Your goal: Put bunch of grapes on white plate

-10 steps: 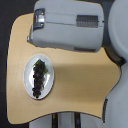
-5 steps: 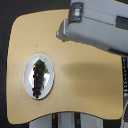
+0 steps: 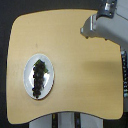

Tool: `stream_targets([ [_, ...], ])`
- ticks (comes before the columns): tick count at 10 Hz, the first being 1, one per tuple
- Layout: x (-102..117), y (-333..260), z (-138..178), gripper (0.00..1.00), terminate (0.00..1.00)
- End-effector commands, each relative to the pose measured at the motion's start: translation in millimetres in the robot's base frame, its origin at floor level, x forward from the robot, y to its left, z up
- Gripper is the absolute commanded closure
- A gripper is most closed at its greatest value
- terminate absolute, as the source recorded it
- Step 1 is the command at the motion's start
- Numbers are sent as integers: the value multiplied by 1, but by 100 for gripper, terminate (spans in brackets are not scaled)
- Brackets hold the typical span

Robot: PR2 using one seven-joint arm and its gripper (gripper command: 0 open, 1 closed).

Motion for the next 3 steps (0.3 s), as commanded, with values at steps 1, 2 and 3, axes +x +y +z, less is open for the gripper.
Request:
stream_targets([
  [1,-1,-49,-6,0,0],
  [2,-3,-51,-9,0,0],
  [3,-5,-47,-12,0,100],
])
